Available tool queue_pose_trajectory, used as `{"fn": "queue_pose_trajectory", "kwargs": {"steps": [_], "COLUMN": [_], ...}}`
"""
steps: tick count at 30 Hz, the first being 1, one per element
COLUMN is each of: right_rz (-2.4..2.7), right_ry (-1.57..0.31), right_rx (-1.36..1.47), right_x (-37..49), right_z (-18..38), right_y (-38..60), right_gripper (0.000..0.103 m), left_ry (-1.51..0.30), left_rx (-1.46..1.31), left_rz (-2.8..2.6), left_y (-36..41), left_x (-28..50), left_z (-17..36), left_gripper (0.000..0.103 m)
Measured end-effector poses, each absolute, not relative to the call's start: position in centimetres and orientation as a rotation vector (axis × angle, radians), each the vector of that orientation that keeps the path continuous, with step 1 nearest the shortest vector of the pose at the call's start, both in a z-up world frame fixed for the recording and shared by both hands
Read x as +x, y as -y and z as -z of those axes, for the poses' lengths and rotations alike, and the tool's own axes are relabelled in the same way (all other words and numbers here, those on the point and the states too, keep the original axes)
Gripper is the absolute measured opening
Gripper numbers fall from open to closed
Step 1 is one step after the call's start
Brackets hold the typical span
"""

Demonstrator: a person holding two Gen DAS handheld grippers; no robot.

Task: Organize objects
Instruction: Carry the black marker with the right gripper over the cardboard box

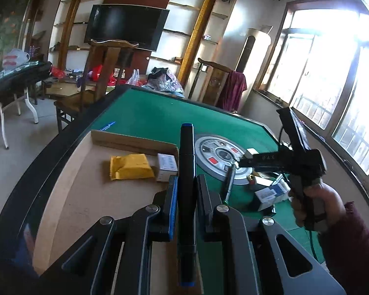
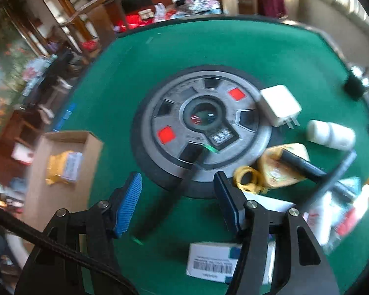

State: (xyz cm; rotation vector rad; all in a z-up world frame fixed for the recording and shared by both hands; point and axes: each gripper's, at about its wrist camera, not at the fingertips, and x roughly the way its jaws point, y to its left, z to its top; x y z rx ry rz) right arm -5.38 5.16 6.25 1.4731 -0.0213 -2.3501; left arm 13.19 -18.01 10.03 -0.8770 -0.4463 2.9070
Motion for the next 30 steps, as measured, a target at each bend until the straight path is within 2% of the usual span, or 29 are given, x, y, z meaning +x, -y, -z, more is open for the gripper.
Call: {"fn": "queue_pose_trajectory", "kwargs": {"steps": [3, 6, 10, 16, 23, 27, 30], "right_rz": [2.321, 2.336, 2.352, 2.414, 2.361, 2.358, 2.404], "right_ry": [0.061, 0.024, 0.025, 0.153, 0.025, 0.008, -0.105], "right_rx": [1.527, 1.574, 1.592, 1.519, 1.538, 1.54, 1.513], "right_x": [-4.6, -4.8, -6.0, -6.5, -7.6, -8.3, -8.6], "right_z": [-5.3, -4.0, -2.8, -3.6, -2.2, -1.8, -1.8], "right_y": [-5.1, -3.7, -1.6, -0.2, 5.1, 6.7, 8.6], "right_gripper": [0.059, 0.047, 0.041, 0.041, 0.04, 0.033, 0.029], "left_ry": [0.485, 0.525, 0.541, 0.541, 0.575, 0.597, 0.609], "left_rx": [-0.896, -0.902, -0.906, -0.914, -0.963, -1.011, -1.032], "left_rz": [-2.894, -2.891, -2.902, -2.925, -2.918, -2.925, -2.925], "left_y": [18.8, 19.4, 20.3, 21.8, 23.4, 24.8, 25.6], "left_x": [12.7, 12.8, 13.2, 13.4, 12.6, 12.4, 12.1], "left_z": [-9.1, -8.4, -8.1, -7.7, -6.5, -5.7, -5.3], "left_gripper": [0.012, 0.012, 0.012, 0.012, 0.012, 0.012, 0.012]}}
